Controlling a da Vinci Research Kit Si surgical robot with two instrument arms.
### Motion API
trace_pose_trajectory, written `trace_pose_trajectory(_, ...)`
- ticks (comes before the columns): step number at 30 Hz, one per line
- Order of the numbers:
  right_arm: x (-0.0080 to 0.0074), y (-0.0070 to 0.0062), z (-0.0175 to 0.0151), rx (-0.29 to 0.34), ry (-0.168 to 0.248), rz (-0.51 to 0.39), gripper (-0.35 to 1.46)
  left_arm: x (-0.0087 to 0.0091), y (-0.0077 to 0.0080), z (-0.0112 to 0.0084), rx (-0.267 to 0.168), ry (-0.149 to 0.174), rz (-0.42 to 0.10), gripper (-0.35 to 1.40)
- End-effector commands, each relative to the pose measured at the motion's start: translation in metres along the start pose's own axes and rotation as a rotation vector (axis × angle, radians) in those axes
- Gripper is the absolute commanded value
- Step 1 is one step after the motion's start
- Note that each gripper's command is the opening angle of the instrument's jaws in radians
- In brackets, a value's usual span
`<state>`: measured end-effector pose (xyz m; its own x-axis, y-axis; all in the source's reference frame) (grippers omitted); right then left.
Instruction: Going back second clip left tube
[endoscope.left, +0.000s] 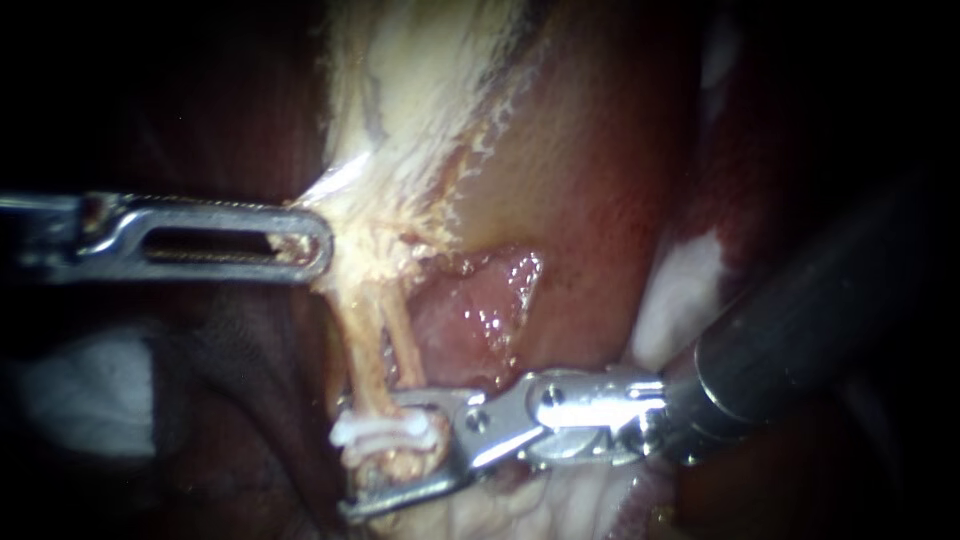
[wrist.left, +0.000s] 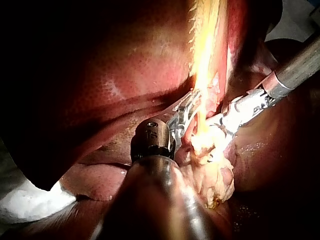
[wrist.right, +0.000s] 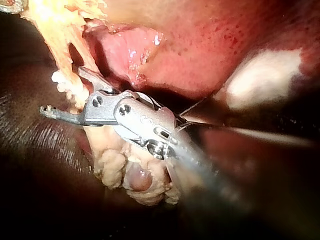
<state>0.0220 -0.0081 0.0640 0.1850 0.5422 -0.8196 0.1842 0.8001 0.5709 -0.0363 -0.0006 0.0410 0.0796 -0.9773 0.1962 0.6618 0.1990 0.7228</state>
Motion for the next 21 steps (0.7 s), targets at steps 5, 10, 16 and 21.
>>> trace_pose_trajectory(5, 0.0007, 0.0012, -0.0012, -0.024, 0.015, -0.062, 0.60, 0.0000, 0.0000, 0.0000, 0.000, 0.000, 0.000, -0.35)
trace_pose_trajectory(10, 0.0010, 0.0015, -0.0021, -0.037, 0.019, -0.099, 0.60, 0.0000, -0.0001, -0.0001, 0.000, 0.000, 0.000, -0.35)
trace_pose_trajectory(16, 0.0012, 0.0006, -0.0042, -0.025, 0.020, -0.104, 0.60, 0.0001, -0.0001, -0.0002, 0.000, 0.000, 0.000, -0.35)
trace_pose_trajectory(21, 0.0017, -0.0007, -0.0071, -0.007, 0.021, -0.102, 0.60, 0.0001, 0.0000, -0.0003, 0.000, 0.000, 0.000, -0.35)
